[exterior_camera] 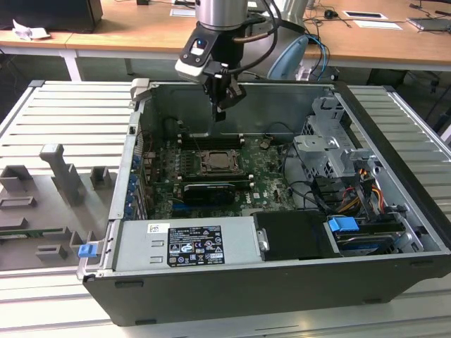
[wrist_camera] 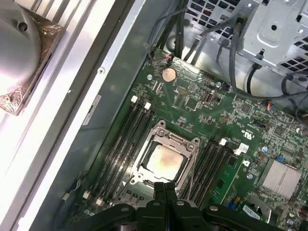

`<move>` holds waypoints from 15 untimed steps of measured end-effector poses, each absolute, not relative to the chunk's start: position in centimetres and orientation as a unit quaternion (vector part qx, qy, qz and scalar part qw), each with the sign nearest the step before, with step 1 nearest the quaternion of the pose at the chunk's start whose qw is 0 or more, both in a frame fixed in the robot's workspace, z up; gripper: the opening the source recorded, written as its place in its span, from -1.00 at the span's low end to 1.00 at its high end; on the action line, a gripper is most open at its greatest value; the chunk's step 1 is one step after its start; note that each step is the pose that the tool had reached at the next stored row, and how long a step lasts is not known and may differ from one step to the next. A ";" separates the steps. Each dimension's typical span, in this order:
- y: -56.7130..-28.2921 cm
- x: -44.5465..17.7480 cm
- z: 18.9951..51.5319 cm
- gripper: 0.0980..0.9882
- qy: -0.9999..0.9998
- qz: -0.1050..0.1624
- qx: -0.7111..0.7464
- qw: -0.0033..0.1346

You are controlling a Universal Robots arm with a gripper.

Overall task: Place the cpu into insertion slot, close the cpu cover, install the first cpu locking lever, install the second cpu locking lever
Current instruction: 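Install the first cpu locking lever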

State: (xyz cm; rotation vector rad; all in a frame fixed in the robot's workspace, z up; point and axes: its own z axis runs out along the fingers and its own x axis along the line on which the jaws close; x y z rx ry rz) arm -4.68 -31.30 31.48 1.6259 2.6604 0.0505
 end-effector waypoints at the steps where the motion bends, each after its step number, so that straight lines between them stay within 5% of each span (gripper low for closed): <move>1: -31.3 -4.7 31.5 -0.98 0.856 0.016 0.517 0.012; 15: -31.3 -4.6 31.5 -0.98 0.888 0.017 0.459 0.010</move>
